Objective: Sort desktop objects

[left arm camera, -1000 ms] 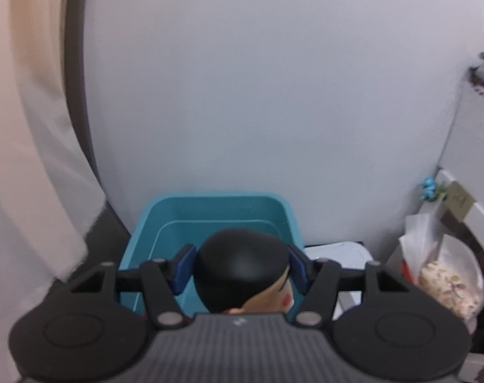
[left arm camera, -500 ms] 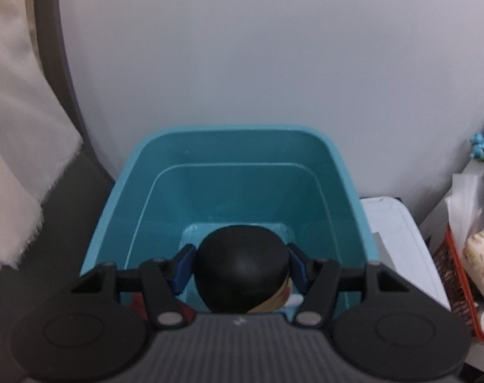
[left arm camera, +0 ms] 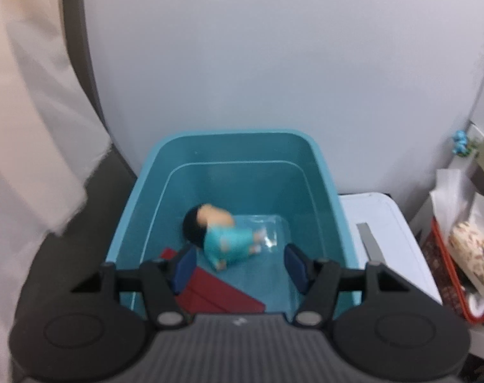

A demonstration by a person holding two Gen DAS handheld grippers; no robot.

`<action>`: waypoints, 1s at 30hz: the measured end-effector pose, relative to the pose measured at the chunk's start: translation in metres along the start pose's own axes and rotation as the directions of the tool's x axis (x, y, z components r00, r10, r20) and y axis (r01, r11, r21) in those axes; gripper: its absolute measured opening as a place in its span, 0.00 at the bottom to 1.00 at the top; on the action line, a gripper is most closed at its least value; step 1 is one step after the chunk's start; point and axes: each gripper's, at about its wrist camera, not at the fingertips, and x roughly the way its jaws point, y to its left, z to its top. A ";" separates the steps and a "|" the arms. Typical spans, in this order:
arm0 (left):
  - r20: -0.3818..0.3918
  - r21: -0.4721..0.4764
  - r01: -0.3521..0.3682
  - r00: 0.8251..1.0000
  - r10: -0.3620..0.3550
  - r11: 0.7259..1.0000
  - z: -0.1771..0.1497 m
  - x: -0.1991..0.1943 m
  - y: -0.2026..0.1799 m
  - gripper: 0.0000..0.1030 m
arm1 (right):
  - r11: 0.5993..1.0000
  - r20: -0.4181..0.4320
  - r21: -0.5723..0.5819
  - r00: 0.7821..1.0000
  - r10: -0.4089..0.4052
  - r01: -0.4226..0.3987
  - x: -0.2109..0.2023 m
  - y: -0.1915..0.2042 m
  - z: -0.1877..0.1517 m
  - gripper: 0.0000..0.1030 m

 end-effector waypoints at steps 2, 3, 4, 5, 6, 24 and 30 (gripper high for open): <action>0.010 -0.001 0.005 1.000 -0.005 1.000 -0.006 -0.009 -0.008 0.62 | 1.000 0.010 -0.008 1.000 -0.003 0.003 -0.004 0.002 -0.001 0.53; 0.015 -0.001 0.009 1.000 -0.009 1.000 -0.008 -0.013 -0.012 0.62 | 1.000 0.015 -0.013 1.000 -0.005 0.005 -0.006 0.003 -0.002 0.53; 0.020 -0.002 0.011 1.000 -0.011 1.000 -0.012 -0.021 -0.014 0.62 | 1.000 0.020 -0.018 1.000 -0.006 0.006 -0.009 0.004 -0.003 0.53; 0.025 -0.002 0.014 1.000 -0.014 1.000 -0.016 -0.028 -0.016 0.62 | 1.000 0.026 -0.028 1.000 -0.005 0.006 -0.012 0.006 -0.004 0.53; 0.032 -0.005 0.016 0.999 -0.016 1.000 -0.021 -0.037 -0.017 0.62 | 0.999 0.033 -0.038 0.999 -0.005 0.006 -0.015 0.008 -0.006 0.53; 0.086 -0.020 0.081 0.993 -0.079 0.996 -0.091 -0.129 -0.045 0.62 | 0.984 0.188 -0.176 0.982 -0.008 0.041 -0.065 0.039 -0.029 0.61; 0.086 -0.064 0.094 0.992 -0.089 0.994 -0.118 -0.142 -0.054 0.62 | 0.980 0.206 -0.177 0.977 -0.051 0.088 -0.074 0.040 -0.036 0.75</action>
